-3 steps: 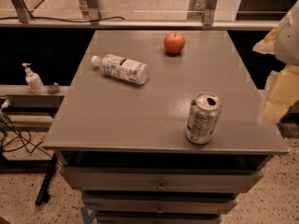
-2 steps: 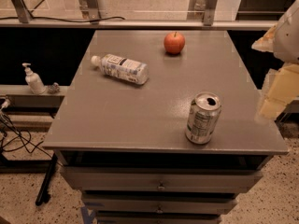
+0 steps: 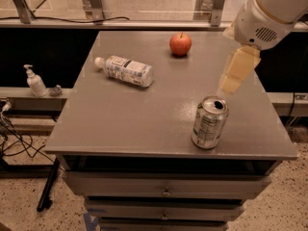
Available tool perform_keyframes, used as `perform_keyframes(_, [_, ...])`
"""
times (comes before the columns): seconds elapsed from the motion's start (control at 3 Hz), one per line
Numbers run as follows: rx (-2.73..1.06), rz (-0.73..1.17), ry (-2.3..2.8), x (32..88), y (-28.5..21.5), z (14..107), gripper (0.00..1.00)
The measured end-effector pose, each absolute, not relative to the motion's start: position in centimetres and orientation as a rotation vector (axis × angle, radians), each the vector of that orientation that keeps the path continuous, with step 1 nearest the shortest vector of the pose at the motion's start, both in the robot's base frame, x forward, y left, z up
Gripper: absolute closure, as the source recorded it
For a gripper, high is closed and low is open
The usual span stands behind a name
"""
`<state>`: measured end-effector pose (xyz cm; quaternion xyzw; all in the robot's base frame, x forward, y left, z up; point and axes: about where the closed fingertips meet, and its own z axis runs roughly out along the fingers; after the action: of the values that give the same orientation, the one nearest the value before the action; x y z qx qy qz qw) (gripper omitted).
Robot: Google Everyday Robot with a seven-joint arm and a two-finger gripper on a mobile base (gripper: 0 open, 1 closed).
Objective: Place blue plastic bottle upright
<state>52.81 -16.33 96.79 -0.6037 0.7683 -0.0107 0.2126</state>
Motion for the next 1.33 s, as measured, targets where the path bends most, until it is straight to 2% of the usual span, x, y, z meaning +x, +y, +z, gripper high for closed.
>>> perform_keyframes(1.0, [-1.533, 0.194, 2.258, 61.6, -3.9, 95.0, 0.0])
perform_keyframes(1.33, [-1.533, 0.194, 2.258, 61.7, -3.9, 95.0, 0.0])
